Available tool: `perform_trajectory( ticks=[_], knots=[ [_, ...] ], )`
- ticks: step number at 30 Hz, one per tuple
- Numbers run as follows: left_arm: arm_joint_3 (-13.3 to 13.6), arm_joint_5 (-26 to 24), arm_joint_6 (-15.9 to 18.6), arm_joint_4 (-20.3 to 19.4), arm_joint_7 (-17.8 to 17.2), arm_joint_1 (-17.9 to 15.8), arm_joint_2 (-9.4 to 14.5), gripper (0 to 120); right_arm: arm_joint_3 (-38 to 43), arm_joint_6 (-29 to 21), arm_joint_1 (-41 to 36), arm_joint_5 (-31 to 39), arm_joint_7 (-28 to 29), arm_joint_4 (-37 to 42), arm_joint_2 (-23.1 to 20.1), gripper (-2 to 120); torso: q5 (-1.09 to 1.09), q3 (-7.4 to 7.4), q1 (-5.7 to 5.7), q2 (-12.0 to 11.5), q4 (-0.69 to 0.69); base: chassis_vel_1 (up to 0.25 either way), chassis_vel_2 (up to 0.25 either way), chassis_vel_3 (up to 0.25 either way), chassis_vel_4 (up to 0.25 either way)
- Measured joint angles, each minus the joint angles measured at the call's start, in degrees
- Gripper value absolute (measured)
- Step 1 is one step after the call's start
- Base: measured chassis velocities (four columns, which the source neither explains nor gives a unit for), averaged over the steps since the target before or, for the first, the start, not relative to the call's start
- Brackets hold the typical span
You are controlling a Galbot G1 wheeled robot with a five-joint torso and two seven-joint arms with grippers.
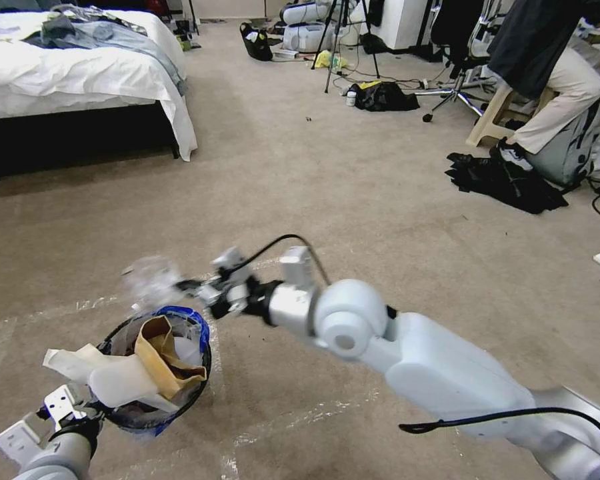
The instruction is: Pick up the trash bin and place the garbage on the floor into it.
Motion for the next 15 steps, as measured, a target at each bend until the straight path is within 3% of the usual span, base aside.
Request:
perform_trajectory(
  ticks=[6,15],
  knots=[
    [0.00,0.01,0.01,-0.02,-0.03,-0.14,-0.16,0,-4.72,-2.77,0.05,2.31,5.37,-0.99,2.66,0,0.01,0.00,0.00,0.00,-0.01,0.000,0.000,0.000,0.000],
    [-0.09,-0.06,0.02,-0.02,-0.04,-0.09,-0.19,0,-7.81,-2.91,-2.00,-1.44,5.56,-8.97,5.66,0,0.01,0.00,0.00,0.00,-0.01,0.000,0.000,0.000,0.000]
  ],
)
